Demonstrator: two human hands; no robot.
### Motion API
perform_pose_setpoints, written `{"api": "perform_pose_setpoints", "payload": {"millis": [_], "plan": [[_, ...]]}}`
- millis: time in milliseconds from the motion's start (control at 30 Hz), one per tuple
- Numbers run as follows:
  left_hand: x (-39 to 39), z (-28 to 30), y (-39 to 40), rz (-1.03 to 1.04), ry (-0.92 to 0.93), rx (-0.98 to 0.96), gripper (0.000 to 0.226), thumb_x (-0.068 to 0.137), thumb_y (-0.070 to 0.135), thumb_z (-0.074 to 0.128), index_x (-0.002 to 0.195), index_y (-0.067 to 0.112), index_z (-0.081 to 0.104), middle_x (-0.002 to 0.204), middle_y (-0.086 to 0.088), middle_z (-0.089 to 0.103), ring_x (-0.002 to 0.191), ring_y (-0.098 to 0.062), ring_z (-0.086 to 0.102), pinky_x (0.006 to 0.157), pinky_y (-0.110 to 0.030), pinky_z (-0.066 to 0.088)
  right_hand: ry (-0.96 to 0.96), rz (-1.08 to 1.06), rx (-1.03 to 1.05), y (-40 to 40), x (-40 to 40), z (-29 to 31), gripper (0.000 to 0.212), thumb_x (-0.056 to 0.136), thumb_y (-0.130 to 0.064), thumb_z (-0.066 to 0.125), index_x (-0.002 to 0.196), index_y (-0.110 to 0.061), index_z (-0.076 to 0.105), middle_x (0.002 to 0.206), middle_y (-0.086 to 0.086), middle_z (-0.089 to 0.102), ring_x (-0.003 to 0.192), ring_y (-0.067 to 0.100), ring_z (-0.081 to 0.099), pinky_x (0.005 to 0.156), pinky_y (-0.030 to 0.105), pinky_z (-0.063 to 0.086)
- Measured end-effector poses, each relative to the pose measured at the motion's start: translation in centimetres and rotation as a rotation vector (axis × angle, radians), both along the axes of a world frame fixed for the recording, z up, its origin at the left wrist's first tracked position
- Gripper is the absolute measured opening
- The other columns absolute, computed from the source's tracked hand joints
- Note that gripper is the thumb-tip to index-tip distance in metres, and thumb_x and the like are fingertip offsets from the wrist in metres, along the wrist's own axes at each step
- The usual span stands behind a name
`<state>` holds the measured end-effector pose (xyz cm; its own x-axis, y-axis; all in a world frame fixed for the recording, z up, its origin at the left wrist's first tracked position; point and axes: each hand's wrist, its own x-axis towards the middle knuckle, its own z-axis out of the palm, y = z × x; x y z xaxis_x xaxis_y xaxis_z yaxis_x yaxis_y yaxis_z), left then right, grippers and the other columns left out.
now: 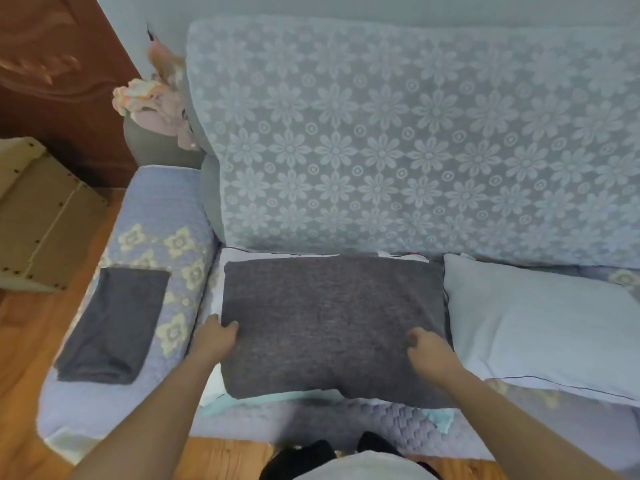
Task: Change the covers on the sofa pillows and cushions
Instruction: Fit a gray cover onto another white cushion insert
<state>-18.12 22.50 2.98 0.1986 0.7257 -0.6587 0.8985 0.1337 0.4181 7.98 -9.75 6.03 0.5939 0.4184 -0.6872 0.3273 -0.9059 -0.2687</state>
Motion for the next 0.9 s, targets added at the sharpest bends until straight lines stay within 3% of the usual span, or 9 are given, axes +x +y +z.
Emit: {"api": "perform_pose_setpoints", "payload": {"millis": [133, 200, 233, 300, 400, 467, 600, 733, 900], "plan": [[3.9, 0.7, 4.0, 0.255, -0.266, -0.072, 0.076, 0.098, 0.041, 0.063, 0.158, 0.011, 0.026, 0.158, -0.011, 0.037, 0.137, -0.036, 0.046, 0.108, -0.049, 0.045, 0.096, -0.093, 0.068, 3.7, -2.6, 2.4, 0.038, 0.102, -0.02, 0.046, 0.14, -0.017, 0.047, 0.14, 0.006, 0.053, 0.116, 0.022, 0.057, 0.092, 0.031, 0.048], [5.2, 1.3, 4.7, 0.403, -0.46, -0.226, 0.064, 0.098, 0.033, 0.066, 0.152, 0.013, 0.04, 0.15, -0.011, 0.049, 0.126, -0.034, 0.057, 0.099, -0.049, 0.051, 0.148, -0.159, 0.101, 4.7, -3.8, 3.6, 0.038, 0.102, -0.02, 0.047, 0.14, -0.018, 0.048, 0.139, 0.003, 0.053, 0.114, 0.019, 0.055, 0.092, 0.03, 0.048], [5.6, 2.1, 4.0, 0.373, -0.544, -0.308, 0.048, 0.098, 0.024, 0.066, 0.143, 0.013, 0.053, 0.14, -0.013, 0.06, 0.116, -0.031, 0.064, 0.092, -0.045, 0.055, 0.164, -0.191, 0.121, 5.2, -4.3, 4.3, 0.037, 0.102, -0.02, 0.048, 0.139, -0.019, 0.049, 0.138, 0.001, 0.054, 0.112, 0.017, 0.056, 0.091, 0.031, 0.049], [6.2, 4.8, 1.2, -0.023, -0.638, -0.317, 0.03, 0.098, 0.009, 0.064, 0.123, 0.024, 0.07, 0.119, -0.003, 0.073, 0.105, -0.019, 0.07, 0.087, -0.034, 0.057, 0.205, -0.269, 0.191, 6.3, -5.1, 6.2, 0.036, 0.102, -0.026, 0.05, 0.138, -0.024, 0.049, 0.133, -0.005, 0.055, 0.109, 0.013, 0.058, 0.094, 0.033, 0.052], [6.4, 6.8, -3.6, -0.812, -0.614, -0.197, 0.046, 0.096, 0.013, 0.066, 0.115, 0.055, 0.069, 0.099, 0.014, 0.07, 0.097, -0.009, 0.065, 0.087, -0.024, 0.051, 0.568, -0.573, 0.486, 8.3, -5.7, 8.7, 0.039, 0.101, -0.037, 0.054, 0.14, -0.032, 0.047, 0.131, -0.006, 0.06, 0.109, 0.015, 0.067, 0.093, 0.038, 0.057], [5.9, 7.0, -5.9, -1.027, -0.592, -0.14, 0.045, 0.096, 0.017, 0.065, 0.118, 0.056, 0.067, 0.089, 0.018, 0.058, 0.09, -0.006, 0.057, 0.085, -0.023, 0.046, 0.797, -0.716, 0.639, 9.5, -6.3, 9.5, 0.035, 0.102, -0.029, 0.056, 0.135, -0.035, 0.048, 0.128, -0.001, 0.066, 0.108, 0.019, 0.07, 0.09, 0.043, 0.058], [5.2, 8.7, -6.8, -0.849, -0.571, -0.172, 0.03, 0.092, 0.021, 0.07, 0.111, 0.043, 0.075, 0.088, 0.025, 0.058, 0.088, -0.004, 0.058, 0.08, -0.017, 0.045, 0.632, -0.679, 0.662, 10.2, -7.3, 8.6, 0.063, 0.094, 0.002, 0.06, 0.147, -0.026, 0.042, 0.111, 0.014, 0.066, 0.098, 0.026, 0.072, 0.085, 0.041, 0.06], [5.3, 10.3, -5.9, -0.76, -0.578, -0.139, 0.022, 0.083, 0.019, 0.078, 0.091, 0.039, 0.071, 0.086, 0.022, 0.064, 0.084, -0.005, 0.062, 0.078, -0.021, 0.047, 0.607, -0.667, 0.754, 10.3, -7.0, 8.6, 0.048, 0.093, 0.008, 0.06, 0.133, -0.018, 0.059, 0.097, 0.014, 0.057, 0.085, 0.019, 0.067, 0.078, 0.029, 0.059], [4.2, 11.5, -6.5, -0.667, -0.569, -0.088, 0.029, 0.08, 0.026, 0.081, 0.087, 0.033, 0.055, 0.078, 0.018, 0.057, 0.074, -0.006, 0.054, 0.073, -0.022, 0.048, 0.625, -0.619, 0.84, 10.9, -7.2, 9.4, 0.035, 0.092, 0.004, 0.064, 0.122, -0.015, 0.065, 0.098, 0.01, 0.06, 0.087, 0.016, 0.068, 0.076, 0.028, 0.058]]}}
